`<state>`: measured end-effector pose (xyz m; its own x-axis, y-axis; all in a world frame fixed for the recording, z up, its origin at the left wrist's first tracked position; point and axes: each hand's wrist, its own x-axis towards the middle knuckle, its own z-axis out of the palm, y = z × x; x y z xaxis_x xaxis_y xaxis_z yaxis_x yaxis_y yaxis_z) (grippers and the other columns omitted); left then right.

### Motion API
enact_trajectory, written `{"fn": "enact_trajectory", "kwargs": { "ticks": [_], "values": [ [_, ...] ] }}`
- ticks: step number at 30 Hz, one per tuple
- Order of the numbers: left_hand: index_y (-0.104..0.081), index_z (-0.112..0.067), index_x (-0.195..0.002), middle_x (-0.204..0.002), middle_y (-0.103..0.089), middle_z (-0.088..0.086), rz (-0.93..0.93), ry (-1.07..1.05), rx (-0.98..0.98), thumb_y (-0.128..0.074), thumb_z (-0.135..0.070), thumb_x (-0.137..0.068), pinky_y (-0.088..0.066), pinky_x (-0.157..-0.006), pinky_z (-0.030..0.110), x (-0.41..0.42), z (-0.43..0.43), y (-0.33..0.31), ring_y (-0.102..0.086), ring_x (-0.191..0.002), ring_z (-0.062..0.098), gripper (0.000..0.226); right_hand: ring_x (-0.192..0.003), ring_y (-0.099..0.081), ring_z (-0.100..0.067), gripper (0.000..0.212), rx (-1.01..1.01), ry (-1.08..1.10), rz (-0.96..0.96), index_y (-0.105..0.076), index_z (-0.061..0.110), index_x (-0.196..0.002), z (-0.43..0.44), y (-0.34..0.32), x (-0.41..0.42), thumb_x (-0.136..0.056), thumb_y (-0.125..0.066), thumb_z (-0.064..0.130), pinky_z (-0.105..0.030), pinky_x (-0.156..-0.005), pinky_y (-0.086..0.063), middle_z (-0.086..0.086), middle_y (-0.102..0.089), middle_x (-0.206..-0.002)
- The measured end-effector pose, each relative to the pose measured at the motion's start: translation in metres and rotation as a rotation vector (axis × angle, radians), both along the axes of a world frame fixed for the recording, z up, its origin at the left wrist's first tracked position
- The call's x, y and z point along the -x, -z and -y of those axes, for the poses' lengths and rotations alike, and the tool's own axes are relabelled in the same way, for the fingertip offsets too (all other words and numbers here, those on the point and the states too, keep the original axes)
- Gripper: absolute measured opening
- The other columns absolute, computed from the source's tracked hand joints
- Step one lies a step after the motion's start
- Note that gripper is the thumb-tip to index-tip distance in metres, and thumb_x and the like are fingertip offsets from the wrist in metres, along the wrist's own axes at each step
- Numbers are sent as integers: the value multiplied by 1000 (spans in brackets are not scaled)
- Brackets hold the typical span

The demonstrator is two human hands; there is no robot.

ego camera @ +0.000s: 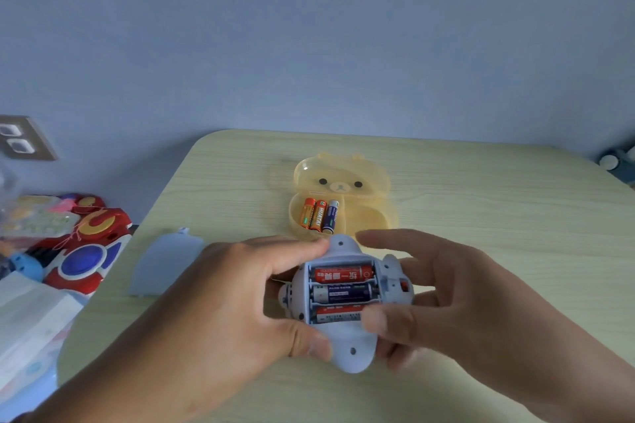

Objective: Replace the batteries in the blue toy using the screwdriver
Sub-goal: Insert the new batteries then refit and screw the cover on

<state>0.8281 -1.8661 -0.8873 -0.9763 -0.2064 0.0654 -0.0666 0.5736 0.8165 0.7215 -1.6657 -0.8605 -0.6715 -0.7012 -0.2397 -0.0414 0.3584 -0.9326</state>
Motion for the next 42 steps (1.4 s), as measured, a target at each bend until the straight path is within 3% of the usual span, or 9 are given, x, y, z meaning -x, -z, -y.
{"fn": "enact_trajectory", "kwargs": {
  "ticks": [5,8,12,15,18,22,27,32,42],
  "values": [
    [-55,-63,-121,-122,-64,-36,-35,56,66,-85,-66,-41,-53,-99,23,-6,8,-9,-63,-112,-13,86,-88,-78,-21,79,-21,-8,-10,-66,44,-121,-1,7,-2,-53,-97,16,-44,-96,-55,11,-79,-106],
    [-58,-65,-119,-116,-67,-33,-101,-91,151,-74,-82,-47,-57,-87,21,-17,36,-21,-66,-105,-7,76,-84,-79,-18,78,-37,-4,-21,-66,46,-118,0,6,-2,-53,-96,14,-43,-94,-55,14,-79,-101],
    [-56,-54,-116,-107,-63,-22,31,-471,469,-46,-105,-37,-57,-86,46,-31,85,-10,-67,-100,10,94,-85,-79,-17,74,19,-13,28,-70,50,-109,2,2,-5,-47,-95,19,-40,-94,-55,11,-80,-98],
    [-57,-38,-114,-100,-63,-5,198,-562,616,-43,-106,-40,-56,-82,49,-27,93,5,-64,-96,25,102,-82,-79,-19,76,23,-6,20,-69,45,-114,4,3,-4,-48,-94,19,-41,-88,-58,11,-80,-99],
    [-63,-31,-109,-89,-63,-4,261,-550,724,-50,-88,-45,-53,-79,44,-22,82,7,-59,-92,25,87,-80,-79,-22,77,33,-21,28,-69,44,-115,5,3,-4,-46,-94,19,-42,-81,-61,10,-80,-100],
    [-63,-47,-105,-87,-67,-16,55,-509,461,-60,-69,-51,-59,-77,41,-22,74,-5,-68,-78,10,58,-82,-79,-27,78,36,-7,34,-68,45,-116,3,6,-4,-48,-96,20,-46,-87,-59,8,-80,-103],
    [-65,-47,-120,-114,-73,-16,-319,-96,29,-77,-48,-70,-58,-92,36,-16,21,-32,-72,-104,11,52,-83,-78,-28,82,54,-34,46,-67,45,-119,3,6,-3,-44,-98,32,-46,-84,-59,4,-79,-106],
    [-67,-35,-124,-117,-69,-11,-376,67,-2,-85,-26,-74,-58,-93,35,-1,-5,-26,-69,-113,16,54,-78,-78,-28,71,58,-68,33,-70,39,-119,5,4,-5,-55,-97,24,-41,-76,-58,-2,-80,-102],
    [-71,-42,-116,-116,-69,-23,-212,88,71,-87,-32,-63,-55,-95,22,2,-4,-24,-67,-113,3,57,-75,-78,-25,68,85,-41,26,-73,40,-114,6,3,-4,-54,-93,13,-35,-72,-60,0,-80,-100]
  ]
}}
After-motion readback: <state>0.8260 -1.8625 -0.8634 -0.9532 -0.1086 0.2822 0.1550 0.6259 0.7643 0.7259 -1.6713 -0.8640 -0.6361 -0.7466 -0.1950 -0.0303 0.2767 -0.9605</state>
